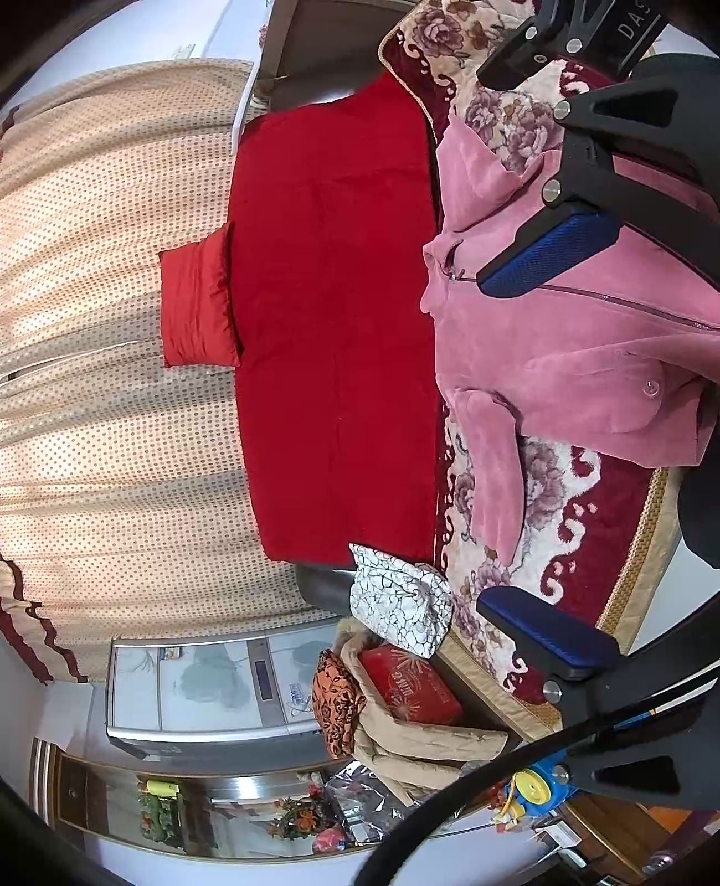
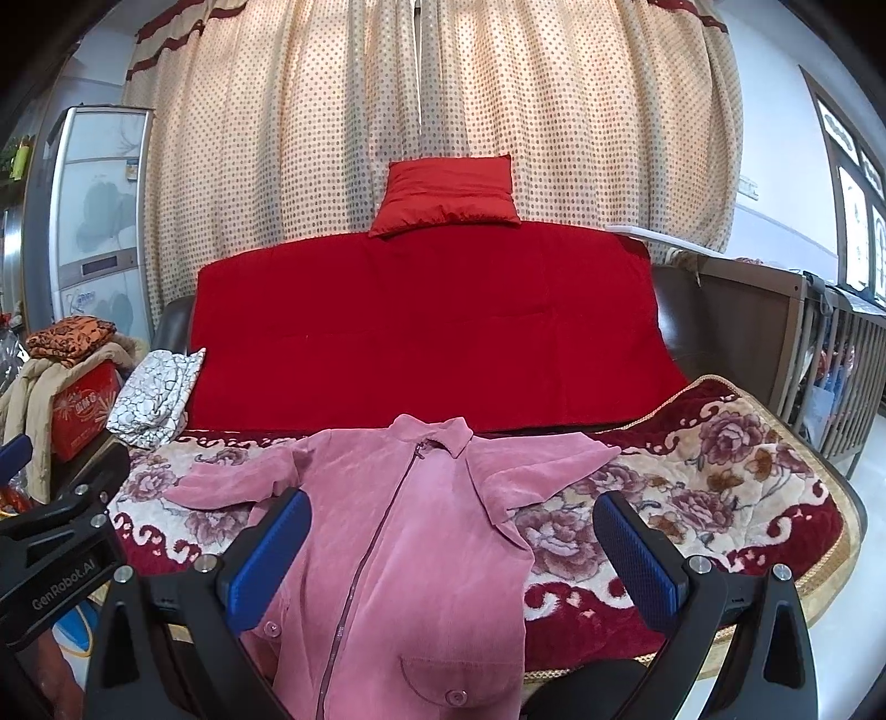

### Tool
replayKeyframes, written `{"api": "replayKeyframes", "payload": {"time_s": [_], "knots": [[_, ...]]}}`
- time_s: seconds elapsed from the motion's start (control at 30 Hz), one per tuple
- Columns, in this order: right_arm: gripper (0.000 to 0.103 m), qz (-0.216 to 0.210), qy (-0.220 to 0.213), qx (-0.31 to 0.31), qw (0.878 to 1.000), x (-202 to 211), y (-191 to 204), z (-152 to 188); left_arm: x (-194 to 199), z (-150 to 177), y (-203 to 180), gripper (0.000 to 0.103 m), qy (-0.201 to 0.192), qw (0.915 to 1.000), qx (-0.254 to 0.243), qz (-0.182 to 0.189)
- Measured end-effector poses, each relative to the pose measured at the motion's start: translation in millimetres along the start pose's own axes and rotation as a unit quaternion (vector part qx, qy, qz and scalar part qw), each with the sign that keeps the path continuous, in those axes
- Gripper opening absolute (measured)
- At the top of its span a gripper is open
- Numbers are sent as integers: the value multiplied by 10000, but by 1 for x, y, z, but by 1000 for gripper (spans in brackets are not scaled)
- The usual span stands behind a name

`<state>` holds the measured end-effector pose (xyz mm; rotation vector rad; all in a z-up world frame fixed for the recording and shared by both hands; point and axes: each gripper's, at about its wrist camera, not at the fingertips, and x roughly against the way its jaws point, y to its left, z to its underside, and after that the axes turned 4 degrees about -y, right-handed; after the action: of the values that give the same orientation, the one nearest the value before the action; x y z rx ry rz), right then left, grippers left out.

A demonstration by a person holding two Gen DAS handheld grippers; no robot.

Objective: Fold large clothes

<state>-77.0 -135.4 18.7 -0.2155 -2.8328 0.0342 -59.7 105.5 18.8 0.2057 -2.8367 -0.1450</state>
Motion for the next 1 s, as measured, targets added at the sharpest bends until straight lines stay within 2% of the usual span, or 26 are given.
{"api": "replayKeyframes", "payload": {"time_s": [0.13, 0.17, 0.27, 0.5, 0.8, 0.9, 0.93, 1.0], "knots": [[103, -8, 37, 16, 10000, -1, -1, 1, 0, -1, 0, 103, -6, 10000, -4, -3], [103, -21, -203, -6, 9998, 0, 0, 1, 0, -1, 0, 103, -12, 10000, -3, -2], [103, -33, -191, -15, 9998, 1, 0, 0, 1, -1, 0, 103, -37, 10000, -13, -14], [103, -75, -83, -108, 9999, 0, 0, 0, -1, -1, 0, 103, -13, 10000, -9, -14], [103, -27, 100, 126, 9999, -15, 2, 1, -20, 3, -5, 103, 138, 9999, -43, 5], [103, -88, 3, 119, 9999, -27, -3, 0, -45, 6, -7, 103, 502, 9981, 71, 354], [103, -149, -90, 76, 9998, -33, -7, 0, -59, 9, -9, 103, 741, 9957, 127, 548], [103, -224, 21, 31, 9997, -52, -20, 1, -94, 19, -15, 103, 1330, 9866, 209, 924]]}}
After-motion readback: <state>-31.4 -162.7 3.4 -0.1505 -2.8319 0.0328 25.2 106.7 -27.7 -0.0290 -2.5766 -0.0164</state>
